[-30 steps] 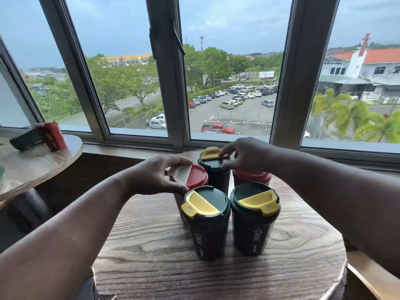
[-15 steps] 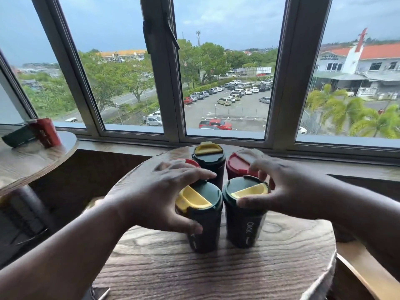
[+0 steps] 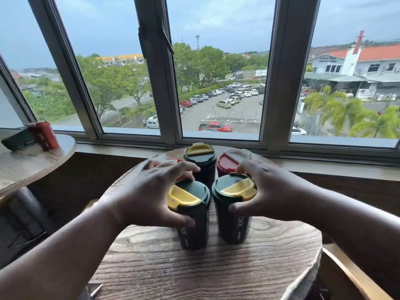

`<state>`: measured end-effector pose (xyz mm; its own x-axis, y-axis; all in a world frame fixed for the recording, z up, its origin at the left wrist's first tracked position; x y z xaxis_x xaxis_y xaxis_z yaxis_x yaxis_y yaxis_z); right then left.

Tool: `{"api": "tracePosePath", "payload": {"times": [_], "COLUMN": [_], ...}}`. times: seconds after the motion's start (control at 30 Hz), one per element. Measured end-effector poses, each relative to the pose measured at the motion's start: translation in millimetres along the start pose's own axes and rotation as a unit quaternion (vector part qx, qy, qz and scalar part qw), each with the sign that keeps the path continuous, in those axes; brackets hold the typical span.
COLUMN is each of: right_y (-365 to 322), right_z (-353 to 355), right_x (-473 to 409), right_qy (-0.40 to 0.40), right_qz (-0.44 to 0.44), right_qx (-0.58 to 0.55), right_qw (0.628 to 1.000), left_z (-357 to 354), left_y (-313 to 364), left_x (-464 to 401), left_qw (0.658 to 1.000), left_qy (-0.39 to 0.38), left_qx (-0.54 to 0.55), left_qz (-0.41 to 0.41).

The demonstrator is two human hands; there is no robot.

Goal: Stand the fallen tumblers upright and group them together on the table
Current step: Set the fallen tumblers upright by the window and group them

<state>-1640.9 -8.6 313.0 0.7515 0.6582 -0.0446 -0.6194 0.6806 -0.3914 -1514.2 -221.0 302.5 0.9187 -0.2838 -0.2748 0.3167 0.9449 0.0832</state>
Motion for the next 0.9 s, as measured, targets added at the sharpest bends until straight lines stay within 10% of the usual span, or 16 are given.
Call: {"api": "tracePosePath", "payload": {"times": [0.9], "right_y": [17.1], "right_z": [-4.7], "right_x": [-2.2], "right_qy": [0.017], "right_qz": [0.004], "right_qx": [-0.060], "right_qw": [0.998], "left_z": [-2.1], "left_y": [5.0], "left_x": [-10.8], "left_qw": [0.999], "left_qy": [-0.012], "left_qx": [-0.025], "left_qz": [0.028]}}
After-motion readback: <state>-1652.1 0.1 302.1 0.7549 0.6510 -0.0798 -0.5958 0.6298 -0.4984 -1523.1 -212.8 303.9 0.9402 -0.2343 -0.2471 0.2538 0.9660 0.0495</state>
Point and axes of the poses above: each hand's wrist, its own x-axis away from the middle knuckle, its own z-axis out of the back of the hand, y = z × x, the point moved 3 cm from there along -x, towards the middle knuckle, and after that the axes turned 15 degrees about -z, right-handed, at the moved point
